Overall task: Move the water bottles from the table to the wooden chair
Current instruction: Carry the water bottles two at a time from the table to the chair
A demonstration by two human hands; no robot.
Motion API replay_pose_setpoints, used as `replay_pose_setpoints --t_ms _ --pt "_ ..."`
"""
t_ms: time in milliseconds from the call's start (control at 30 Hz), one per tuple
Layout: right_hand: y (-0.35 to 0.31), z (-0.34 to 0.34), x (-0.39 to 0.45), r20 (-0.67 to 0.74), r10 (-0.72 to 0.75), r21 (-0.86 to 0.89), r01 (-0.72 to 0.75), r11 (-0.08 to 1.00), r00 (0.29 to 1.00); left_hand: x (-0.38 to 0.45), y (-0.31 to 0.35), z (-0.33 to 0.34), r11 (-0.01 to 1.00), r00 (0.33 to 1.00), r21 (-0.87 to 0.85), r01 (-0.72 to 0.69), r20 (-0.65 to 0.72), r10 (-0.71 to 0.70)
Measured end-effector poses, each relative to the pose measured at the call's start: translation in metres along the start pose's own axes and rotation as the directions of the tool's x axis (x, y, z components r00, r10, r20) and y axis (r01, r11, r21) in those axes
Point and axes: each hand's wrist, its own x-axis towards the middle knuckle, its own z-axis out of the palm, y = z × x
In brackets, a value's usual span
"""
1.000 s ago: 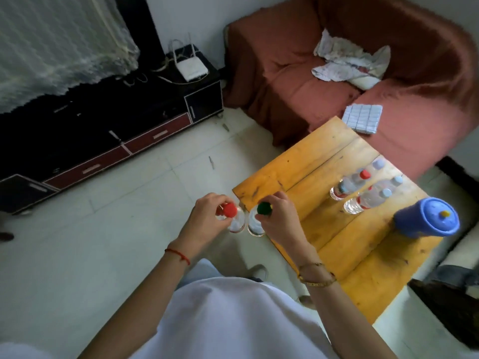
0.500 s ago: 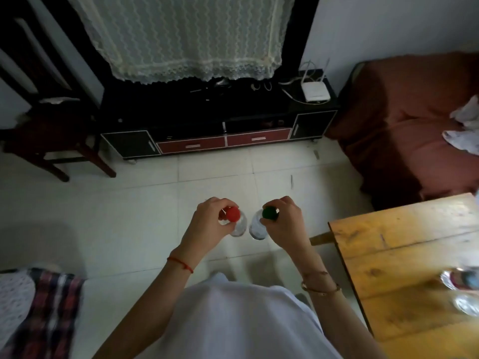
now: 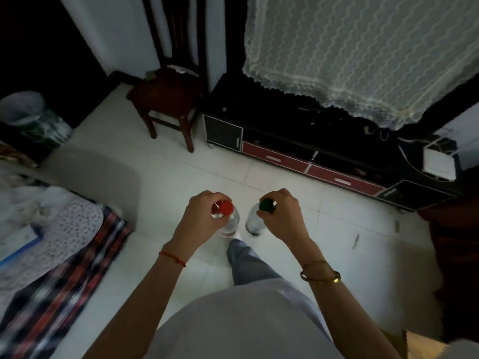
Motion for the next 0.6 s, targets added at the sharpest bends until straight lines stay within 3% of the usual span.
replay_pose_setpoints --t_ms 200,400,600 --pt "-0.074 0.037 0.117 0.131 -0.123 -0.054 0.131 0.99 0.984 0.078 -0.058 -0.065 0.994 0.984 -0.026 0.106 -0.14 -0.109" --pt "-0.162 0.068 0.235 0.221 -0.235 -0.052 0.252 0.966 0.947 0.161 -0.106 -0.143 0.992 0.955 0.008 0.129 -0.27 -0.122" --pt "-0.246 0.092 0.333 0.256 -0.314 -0.033 0.333 0.942 0.914 0.242 -0.15 -0.213 0.979 0.921 0.016 0.204 -0.342 -0.186"
